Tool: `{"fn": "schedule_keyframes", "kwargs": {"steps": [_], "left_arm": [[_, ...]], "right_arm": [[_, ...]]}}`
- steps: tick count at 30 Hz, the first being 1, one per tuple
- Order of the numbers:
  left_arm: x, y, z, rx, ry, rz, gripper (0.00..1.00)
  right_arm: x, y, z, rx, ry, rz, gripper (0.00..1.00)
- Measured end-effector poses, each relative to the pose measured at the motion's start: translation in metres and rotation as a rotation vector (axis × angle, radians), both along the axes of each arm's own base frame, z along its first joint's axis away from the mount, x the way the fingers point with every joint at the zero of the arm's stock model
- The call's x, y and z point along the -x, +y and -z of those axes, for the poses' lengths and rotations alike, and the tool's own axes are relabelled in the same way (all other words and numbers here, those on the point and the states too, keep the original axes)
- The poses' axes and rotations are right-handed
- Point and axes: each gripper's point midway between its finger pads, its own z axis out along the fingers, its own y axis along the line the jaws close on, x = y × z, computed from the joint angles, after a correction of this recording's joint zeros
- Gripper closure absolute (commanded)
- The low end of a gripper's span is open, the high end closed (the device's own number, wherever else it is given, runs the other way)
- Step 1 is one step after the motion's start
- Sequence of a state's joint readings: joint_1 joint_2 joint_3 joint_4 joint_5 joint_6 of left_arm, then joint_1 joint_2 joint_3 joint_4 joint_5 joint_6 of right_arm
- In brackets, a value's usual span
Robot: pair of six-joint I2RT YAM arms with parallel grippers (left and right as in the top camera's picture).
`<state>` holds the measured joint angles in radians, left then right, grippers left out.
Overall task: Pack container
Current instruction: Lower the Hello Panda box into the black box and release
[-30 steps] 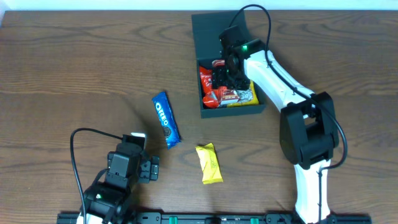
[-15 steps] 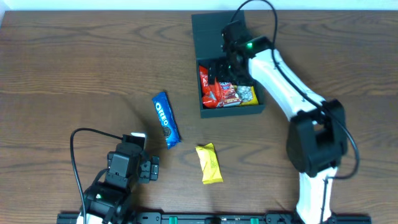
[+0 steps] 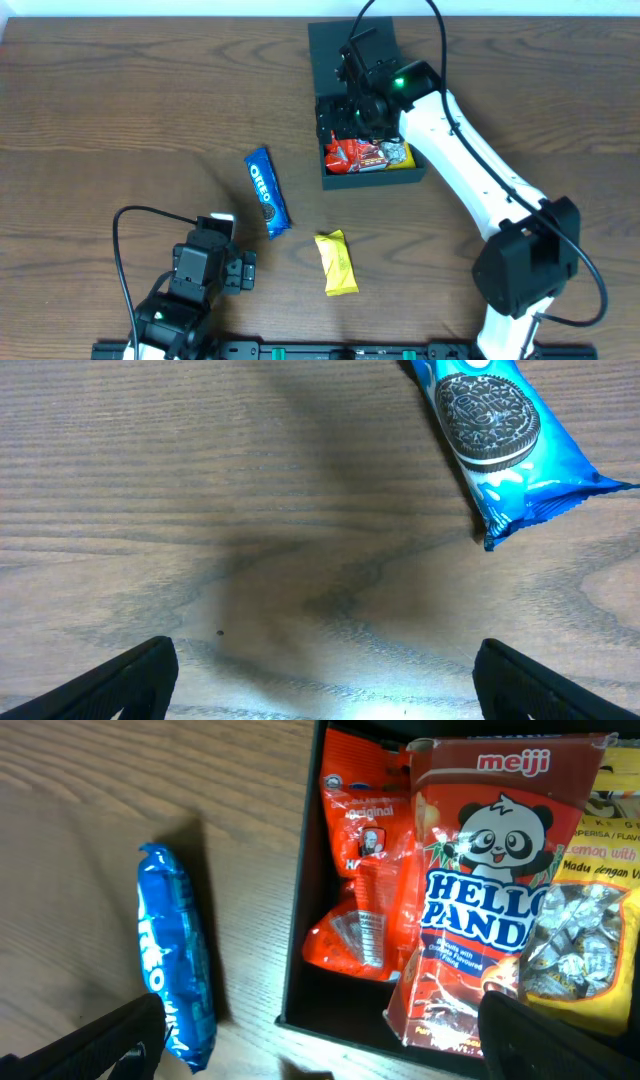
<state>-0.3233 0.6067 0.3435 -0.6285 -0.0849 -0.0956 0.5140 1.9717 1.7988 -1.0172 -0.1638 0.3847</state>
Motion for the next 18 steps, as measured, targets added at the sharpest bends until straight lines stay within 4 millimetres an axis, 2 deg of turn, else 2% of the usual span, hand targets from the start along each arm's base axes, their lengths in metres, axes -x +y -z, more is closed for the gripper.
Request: {"fn": "schedule_keyframes", "kwargs": {"steps": [10,18], "left_arm": [[0.000,0.000,0.000,0.000,0.000,0.000,0.05],[0.000,0.000,0.000,0.000,0.000,0.000,0.04]], "right_arm": [[-0.007,-0.008,0.048,0.052,0.094,0.019,0.01],[-0.010,-0.010,0.065,0.068,0.114,0.024,0.01]]}}
